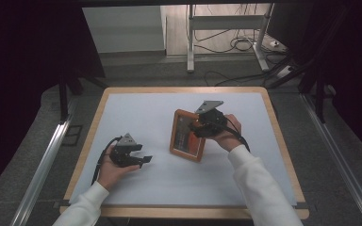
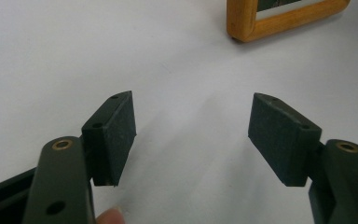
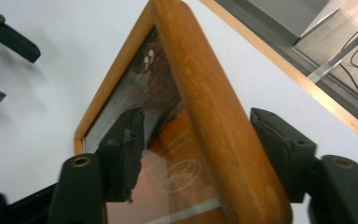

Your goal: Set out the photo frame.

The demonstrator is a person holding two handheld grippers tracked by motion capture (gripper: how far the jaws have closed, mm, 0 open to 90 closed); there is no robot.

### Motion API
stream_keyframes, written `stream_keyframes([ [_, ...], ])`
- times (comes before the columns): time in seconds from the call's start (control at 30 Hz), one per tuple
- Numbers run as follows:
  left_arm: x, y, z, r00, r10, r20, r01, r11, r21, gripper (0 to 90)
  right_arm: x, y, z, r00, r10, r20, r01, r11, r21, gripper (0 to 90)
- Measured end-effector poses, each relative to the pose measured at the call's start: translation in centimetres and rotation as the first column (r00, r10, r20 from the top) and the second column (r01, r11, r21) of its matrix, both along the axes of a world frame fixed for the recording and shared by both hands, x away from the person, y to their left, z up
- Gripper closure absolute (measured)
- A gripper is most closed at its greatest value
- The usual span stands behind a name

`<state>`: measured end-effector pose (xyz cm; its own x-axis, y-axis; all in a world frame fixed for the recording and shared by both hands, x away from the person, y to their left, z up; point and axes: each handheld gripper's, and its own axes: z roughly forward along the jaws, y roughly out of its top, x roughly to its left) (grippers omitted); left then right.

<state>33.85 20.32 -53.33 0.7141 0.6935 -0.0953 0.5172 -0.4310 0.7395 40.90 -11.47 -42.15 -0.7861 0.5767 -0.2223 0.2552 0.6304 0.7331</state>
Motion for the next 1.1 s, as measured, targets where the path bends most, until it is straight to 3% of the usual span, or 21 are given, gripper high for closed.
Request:
stream_keyframes([
  [0.07,-0.1,0.0,0.1,1.0000,0.001,0.003,-0.001,1.0000,0.001,31.2,-0.4,-0.4,0.0,0.9990,-0.041,0.020,0.040,0.998,0.044,25.9],
  [0.17,-0.2,0.0,0.2,1.0000,0.000,0.006,0.000,1.0000,-0.001,31.2,-1.0,-1.0,0.2,0.9969,-0.071,0.035,0.068,0.994,0.082,22.3],
  [0.23,-0.3,0.1,0.3,0.9999,0.005,0.012,-0.005,1.0000,-0.006,31.2,-2.6,-2.2,0.4,0.9947,-0.093,0.044,0.086,0.986,0.143,20.9],
  [0.3,-0.3,0.1,0.3,0.9999,0.006,0.013,-0.006,1.0000,-0.004,31.1,-3.2,-2.8,0.5,0.9937,-0.102,0.047,0.093,0.982,0.161,20.8],
  [0.37,-0.4,0.1,0.4,0.9999,0.005,0.013,-0.005,1.0000,-0.006,31.1,-4.5,-3.8,0.4,0.9910,-0.128,0.039,0.117,0.972,0.204,20.9],
  [0.4,-0.5,0.1,0.5,0.9998,0.007,0.018,-0.007,0.9999,-0.013,31.1,-5.8,-4.7,-0.1,0.9903,-0.135,0.032,0.124,0.967,0.222,22.7],
  [0.5,-0.6,0.1,0.6,0.9998,0.008,0.021,-0.007,0.9998,-0.016,31.1,-7.1,-5.4,-1.0,0.9896,-0.142,0.019,0.134,0.963,0.235,27.9],
  [0.53,-0.6,0.1,0.6,0.9997,0.005,0.022,-0.005,0.9999,-0.011,31.1,-8.1,-5.9,-2.2,0.9928,-0.118,-0.020,0.119,0.959,0.257,39.9],
  [0.57,-0.6,0.1,0.6,0.9998,0.005,0.022,-0.005,0.9999,-0.010,31.1,-8.1,-5.9,-2.2,0.9928,-0.118,-0.020,0.119,0.959,0.257,39.9],
  [0.6,-0.6,0.1,0.6,0.9998,0.005,0.020,-0.005,0.9999,-0.010,31.1,-8.4,-6.1,-3.0,0.9944,-0.096,-0.044,0.105,0.959,0.264,48.1],
  [0.63,-0.5,0.0,0.6,0.9998,0.009,0.019,-0.009,0.9999,-0.012,31.1,-8.7,-6.2,-3.7,0.9953,-0.077,-0.060,0.090,0.960,0.265,57.4],
  [0.67,-0.5,-0.1,0.5,0.9998,0.009,0.017,-0.009,0.9999,-0.011,31.1,-8.9,-5.9,-5.3,0.9947,-0.035,-0.096,0.058,0.967,0.247,72.1],
  [0.7,-0.5,-0.1,0.5,0.9998,0.009,0.017,-0.009,0.9999,-0.011,31.1,-8.9,-5.9,-5.3,0.9947,-0.035,-0.096,0.058,0.967,0.247,72.1],
  [0.73,-0.5,-0.1,0.5,0.9999,0.006,0.015,-0.006,1.0000,-0.005,31.1,-8.9,-5.1,-6.7,0.9928,-0.004,-0.120,0.029,0.977,0.211,81.8],
  [0.77,-0.5,-0.1,0.5,0.9999,0.006,0.015,-0.006,1.0000,-0.005,31.1,-8.9,-5.1,-6.7,0.9928,-0.004,-0.120,0.029,0.977,0.211,81.8],
  [0.87,-0.5,-0.1,0.5,0.9999,0.006,0.016,-0.006,1.0000,-0.003,31.1,-8.6,-3.3,-8.4,0.9886,0.056,-0.140,-0.036,0.990,0.138,89.0],
  [1.1,-0.6,0.0,0.5,0.9999,0.003,0.017,-0.003,1.0000,0.000,31.0,-7.3,-2.6,-9.7,0.9894,0.042,-0.139,-0.031,0.996,0.080,90.0],
])
